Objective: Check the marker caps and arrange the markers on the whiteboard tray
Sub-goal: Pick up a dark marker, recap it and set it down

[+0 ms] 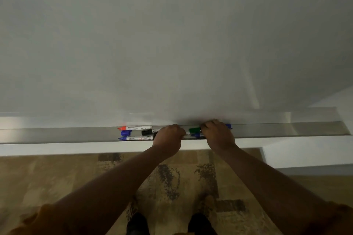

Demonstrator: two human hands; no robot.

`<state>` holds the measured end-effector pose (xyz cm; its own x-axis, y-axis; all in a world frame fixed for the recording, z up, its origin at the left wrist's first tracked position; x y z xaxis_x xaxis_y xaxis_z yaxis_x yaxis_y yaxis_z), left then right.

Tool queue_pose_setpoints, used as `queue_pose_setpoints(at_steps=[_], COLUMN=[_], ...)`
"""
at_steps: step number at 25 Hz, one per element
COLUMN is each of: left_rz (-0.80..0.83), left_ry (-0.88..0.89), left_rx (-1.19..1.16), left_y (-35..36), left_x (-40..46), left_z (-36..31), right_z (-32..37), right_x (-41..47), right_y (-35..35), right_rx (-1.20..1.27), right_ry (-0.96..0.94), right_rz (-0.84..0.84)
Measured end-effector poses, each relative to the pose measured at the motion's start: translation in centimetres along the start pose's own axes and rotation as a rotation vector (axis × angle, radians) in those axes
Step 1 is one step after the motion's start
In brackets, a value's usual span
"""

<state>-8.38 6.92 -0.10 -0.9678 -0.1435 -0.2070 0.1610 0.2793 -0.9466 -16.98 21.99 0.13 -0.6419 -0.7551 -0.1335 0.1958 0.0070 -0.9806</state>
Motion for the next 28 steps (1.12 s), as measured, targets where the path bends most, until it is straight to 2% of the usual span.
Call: queue_pose_setpoints(at_steps=[7,13,19,28], left_rz=[-0.035,-0.037,-0.056,-0.014], left_ry=[0.093,0.21,0.235,0.261], left_rx=[0.003,0.121,0.212,0.275], left_y=[0.1,0.1,0.2,0.9], left_x=[0.5,1.8,2.3,3.2], left_z=[-1.3,-4.9,-7.3,-8.4], right_z=[-0.4,-3.4,-4.7,-5.6], right_x=[-1.2,-2.0,-2.6,-3.1], right_y=[-0.4,-1.3,-0.9,-0.2], right_rx=[0.086,0.079,0.08,0.284], right_ry=[-0.027,0.111,0.307,0.287], right_rz=[-0.066,-0.106,0.031,-0.014])
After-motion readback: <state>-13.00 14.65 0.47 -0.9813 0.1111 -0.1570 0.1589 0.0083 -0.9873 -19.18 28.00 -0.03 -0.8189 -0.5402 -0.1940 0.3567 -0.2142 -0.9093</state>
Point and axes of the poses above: each hand's wrist, its own x-axis towards the middle knuckle, its own y-axis out of the palm, z = x × y, the point moved 4 cm from there along x, towards the middle knuckle, and after that the axes turned 10 degrees about x, right-handed, at the moved point
